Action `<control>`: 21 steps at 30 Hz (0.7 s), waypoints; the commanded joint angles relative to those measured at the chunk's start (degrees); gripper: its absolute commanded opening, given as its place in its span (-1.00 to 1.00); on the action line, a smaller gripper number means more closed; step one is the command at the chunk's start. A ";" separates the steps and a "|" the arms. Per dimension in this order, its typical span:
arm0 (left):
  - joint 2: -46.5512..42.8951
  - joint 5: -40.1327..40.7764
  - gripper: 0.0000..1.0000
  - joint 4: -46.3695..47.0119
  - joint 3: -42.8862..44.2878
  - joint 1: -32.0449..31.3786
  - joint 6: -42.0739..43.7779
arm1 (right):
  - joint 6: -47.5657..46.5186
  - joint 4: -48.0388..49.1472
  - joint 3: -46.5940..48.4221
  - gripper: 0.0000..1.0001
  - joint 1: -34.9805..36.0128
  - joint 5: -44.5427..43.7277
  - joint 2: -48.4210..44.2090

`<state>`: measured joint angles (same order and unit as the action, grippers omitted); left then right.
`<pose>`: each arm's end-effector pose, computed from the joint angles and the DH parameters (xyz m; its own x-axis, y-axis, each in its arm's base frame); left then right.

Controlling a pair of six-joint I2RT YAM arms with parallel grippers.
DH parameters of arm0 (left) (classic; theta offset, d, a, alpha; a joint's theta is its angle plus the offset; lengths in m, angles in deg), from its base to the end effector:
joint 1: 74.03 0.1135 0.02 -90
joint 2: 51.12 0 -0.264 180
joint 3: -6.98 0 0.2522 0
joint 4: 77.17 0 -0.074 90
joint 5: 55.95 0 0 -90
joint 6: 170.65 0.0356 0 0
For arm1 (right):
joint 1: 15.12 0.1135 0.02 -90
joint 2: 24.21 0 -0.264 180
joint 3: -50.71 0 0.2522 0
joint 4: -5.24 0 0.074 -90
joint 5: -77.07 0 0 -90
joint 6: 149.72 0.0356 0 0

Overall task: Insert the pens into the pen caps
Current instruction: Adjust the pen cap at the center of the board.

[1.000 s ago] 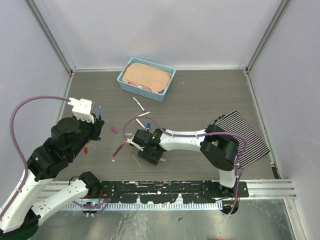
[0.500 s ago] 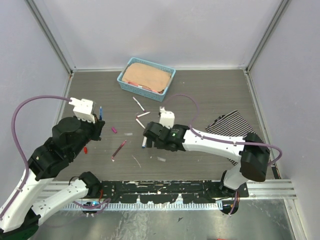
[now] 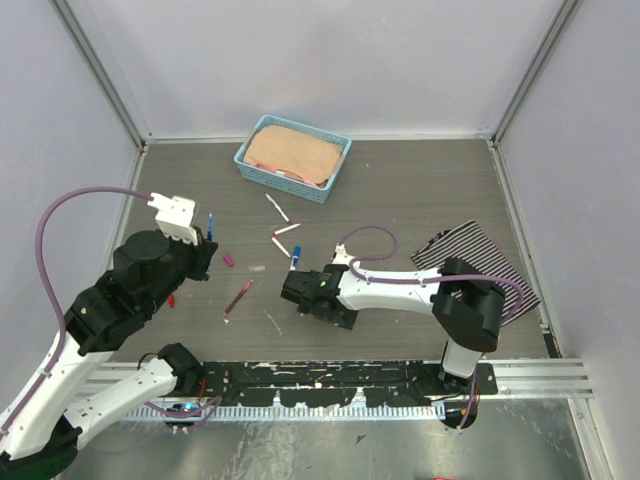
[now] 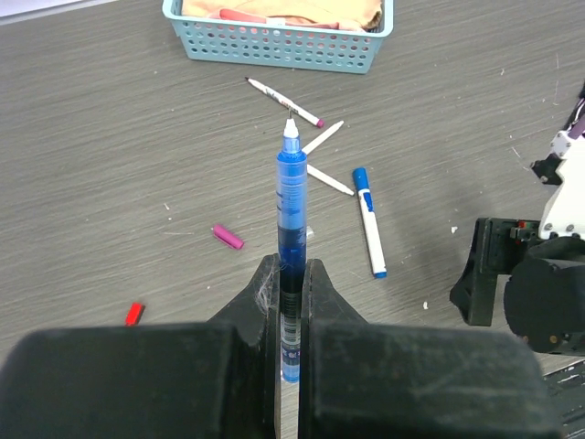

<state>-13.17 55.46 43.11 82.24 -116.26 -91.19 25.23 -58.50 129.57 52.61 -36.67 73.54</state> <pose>0.0913 -0.0653 0.3879 -0.3463 0.0843 -0.9343 0.3179 0.9476 -0.0323 0.1299 0.2795 0.1877 -0.8574 0.3124 -0.4090 0.3015 0.9489 0.0926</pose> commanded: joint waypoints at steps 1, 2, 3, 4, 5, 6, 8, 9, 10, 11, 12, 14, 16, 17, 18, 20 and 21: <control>0.23 -1.10 -0.94 2.40 -0.59 0.19 -0.28 | 2.69 0.71 1.32 0.73 0.33 0.92 0.90; 0.32 -1.05 -0.93 2.43 -0.59 0.18 -0.19 | 2.42 0.94 1.34 0.73 0.31 1.10 1.16; 0.46 -1.07 -0.93 2.49 -0.59 0.14 -0.10 | 2.17 1.20 1.37 0.70 0.26 1.32 1.46; 0.52 -1.07 -0.93 2.60 -0.59 0.21 -0.03 | 1.87 1.52 1.47 0.67 0.30 1.53 1.81; 0.66 -1.15 -0.93 2.68 -0.59 0.20 -0.01 | 1.59 1.70 1.66 0.65 0.30 1.61 2.22; 0.78 -1.17 -0.93 2.75 -0.54 0.21 -0.12 | 1.29 1.68 1.94 0.63 0.30 1.72 2.69; 0.83 -1.44 -0.94 2.87 -0.57 0.21 -0.11 | 0.81 1.32 2.62 0.61 0.30 1.85 3.67; 0.81 -1.53 -0.94 2.95 -0.61 0.20 -0.16 | 0.52 1.10 2.92 0.59 0.30 1.85 4.20; 0.81 -1.54 -0.93 2.97 -0.67 0.22 -0.21 | 0.17 0.91 3.32 0.58 0.30 1.86 4.71; 0.83 -1.58 -0.93 2.98 -0.68 0.15 -0.18 | -0.07 0.72 3.62 0.56 0.30 1.80 5.23; 0.84 -1.49 -0.93 2.97 -0.75 0.14 -0.13 | -0.32 0.50 3.90 0.54 0.30 1.71 5.81; 0.83 -1.49 -0.94 2.89 -0.75 0.22 -0.10 | -0.75 0.04 4.44 0.49 0.30 1.51 6.63; 0.77 -1.38 -0.93 2.89 -0.76 0.18 -0.11 | -1.19 -0.12 4.80 0.44 0.30 1.35 7.19; 0.72 -1.40 -0.94 2.85 -0.77 0.21 -0.24 | -1.34 -0.24 4.95 0.42 0.30 1.34 7.41; 0.78 -1.37 -0.94 2.88 -0.76 0.22 -0.11 | -1.38 -0.43 5.09 0.40 0.30 1.34 7.66; 0.80 -1.37 -0.93 2.87 -0.70 0.19 -0.13 | -1.39 -0.63 5.12 0.36 0.30 1.17 7.82; 0.85 -1.37 -0.94 2.87 -0.72 0.15 -0.12 | -1.38 -0.64 5.06 0.35 0.30 1.08 7.88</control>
<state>-12.23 54.32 44.01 82.21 -116.26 -91.28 24.07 -57.60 132.83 52.65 -34.07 81.17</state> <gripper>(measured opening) 0.079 0.688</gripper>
